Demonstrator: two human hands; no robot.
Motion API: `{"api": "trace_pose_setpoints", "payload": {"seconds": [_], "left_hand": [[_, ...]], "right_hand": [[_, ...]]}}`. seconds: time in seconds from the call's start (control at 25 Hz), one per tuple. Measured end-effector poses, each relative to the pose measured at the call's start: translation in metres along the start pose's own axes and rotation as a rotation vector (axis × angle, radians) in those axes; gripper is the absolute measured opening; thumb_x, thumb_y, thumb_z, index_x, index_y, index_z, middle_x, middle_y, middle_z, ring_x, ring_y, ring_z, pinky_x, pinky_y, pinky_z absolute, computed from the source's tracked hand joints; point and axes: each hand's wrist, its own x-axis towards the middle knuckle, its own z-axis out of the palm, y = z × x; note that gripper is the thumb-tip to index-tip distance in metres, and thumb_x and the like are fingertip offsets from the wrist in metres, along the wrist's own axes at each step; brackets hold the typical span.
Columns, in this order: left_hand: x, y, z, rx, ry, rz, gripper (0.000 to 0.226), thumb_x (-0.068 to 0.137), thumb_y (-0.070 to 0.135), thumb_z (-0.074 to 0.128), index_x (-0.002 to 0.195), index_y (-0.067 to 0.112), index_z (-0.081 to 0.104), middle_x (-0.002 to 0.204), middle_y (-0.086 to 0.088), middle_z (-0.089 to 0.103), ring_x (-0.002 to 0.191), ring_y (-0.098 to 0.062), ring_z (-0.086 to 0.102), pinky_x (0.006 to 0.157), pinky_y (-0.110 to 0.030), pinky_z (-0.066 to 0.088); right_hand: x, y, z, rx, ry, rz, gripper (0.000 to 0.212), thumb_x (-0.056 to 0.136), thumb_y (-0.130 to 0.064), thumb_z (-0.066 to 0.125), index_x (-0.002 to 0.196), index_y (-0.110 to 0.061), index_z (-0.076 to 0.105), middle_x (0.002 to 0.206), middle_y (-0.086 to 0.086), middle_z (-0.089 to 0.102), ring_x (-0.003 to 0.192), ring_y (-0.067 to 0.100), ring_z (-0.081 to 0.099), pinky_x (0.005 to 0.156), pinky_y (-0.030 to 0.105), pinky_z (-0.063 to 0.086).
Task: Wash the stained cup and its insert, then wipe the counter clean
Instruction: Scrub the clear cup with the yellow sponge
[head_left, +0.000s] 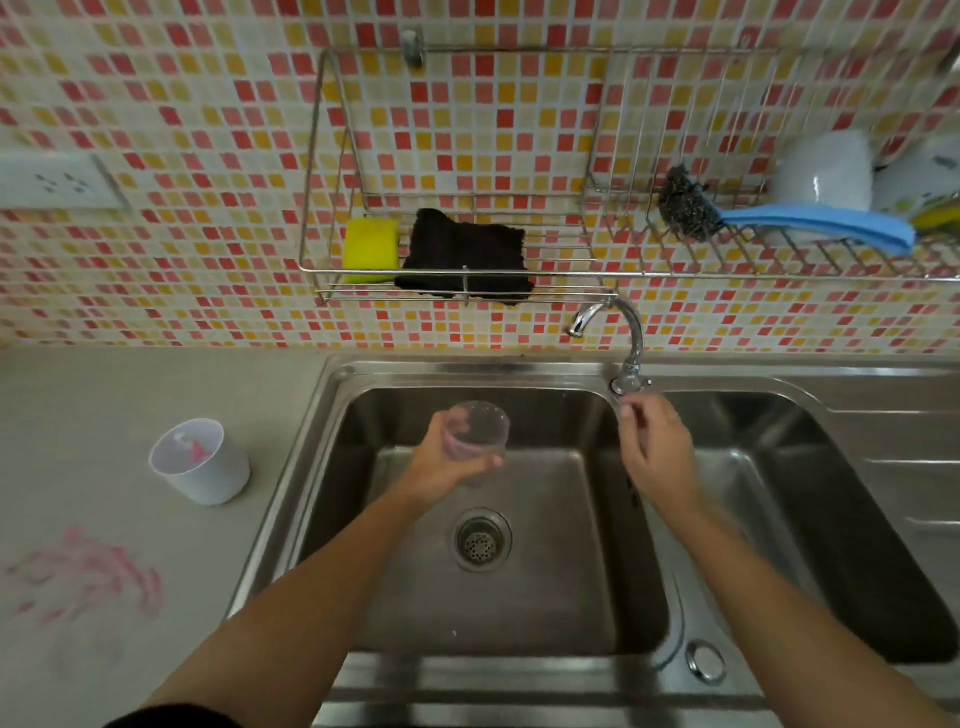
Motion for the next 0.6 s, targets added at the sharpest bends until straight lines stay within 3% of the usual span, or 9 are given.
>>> {"api": "trace_pose_setpoints", "payload": {"seconds": [0.08, 0.2, 0.32, 0.4, 0.6], "left_hand": [[-0.007, 0.008, -0.015, -0.023, -0.027, 0.033, 0.072, 0.065, 0.024, 0.084, 0.121, 0.033, 0.039, 0.122, 0.007, 0.051, 0.115, -0.017, 0.054, 0.073, -0.021, 0.055], [-0.014, 0.018, -0.044, -0.026, -0.029, 0.058, 0.074, 0.064, 0.028, 0.085, 0.122, 0.033, 0.04, 0.121, 0.008, 0.051, 0.114, -0.017, 0.056, 0.086, -0.032, 0.054], [-0.027, 0.025, -0.073, 0.003, -0.03, 0.079, 0.076, 0.064, 0.03, 0.084, 0.125, 0.033, 0.04, 0.124, 0.004, 0.051, 0.116, -0.016, 0.054, 0.094, -0.037, 0.05], [-0.035, 0.026, -0.094, 0.041, -0.008, 0.08, 0.077, 0.064, 0.032, 0.084, 0.127, 0.034, 0.04, 0.125, 0.004, 0.051, 0.115, -0.016, 0.054, 0.095, -0.038, 0.049], [-0.049, 0.03, -0.131, 0.048, 0.032, 0.092, 0.073, 0.068, 0.024, 0.083, 0.128, 0.029, 0.042, 0.124, 0.006, 0.053, 0.113, -0.008, 0.054, 0.09, -0.025, 0.05]], "right_hand": [[0.029, -0.057, -0.009, 0.065, 0.07, -0.21, 0.028, 0.092, -0.025, 0.039, 0.09, -0.004, 0.058, 0.084, -0.003, 0.051, 0.077, 0.005, 0.047, 0.071, 0.006, 0.035], [0.081, -0.133, 0.001, 0.078, 0.08, -0.348, 0.016, 0.093, -0.017, 0.046, 0.096, -0.006, 0.057, 0.089, -0.003, 0.052, 0.081, 0.006, 0.047, 0.073, 0.011, 0.037], [0.136, -0.196, 0.035, -0.008, -0.197, -0.277, 0.029, 0.094, -0.024, 0.05, 0.119, -0.01, 0.051, 0.111, 0.006, 0.054, 0.099, 0.015, 0.052, 0.086, 0.026, 0.044], [0.164, -0.223, 0.065, -0.111, -0.419, -0.231, 0.042, 0.095, -0.031, 0.049, 0.131, -0.012, 0.043, 0.131, 0.012, 0.047, 0.115, 0.024, 0.049, 0.095, 0.034, 0.041], [0.196, -0.251, 0.12, -0.333, -0.678, -0.036, 0.078, 0.086, -0.057, 0.052, 0.145, -0.013, 0.026, 0.145, 0.014, 0.037, 0.127, 0.032, 0.041, 0.095, 0.033, 0.038]]}}
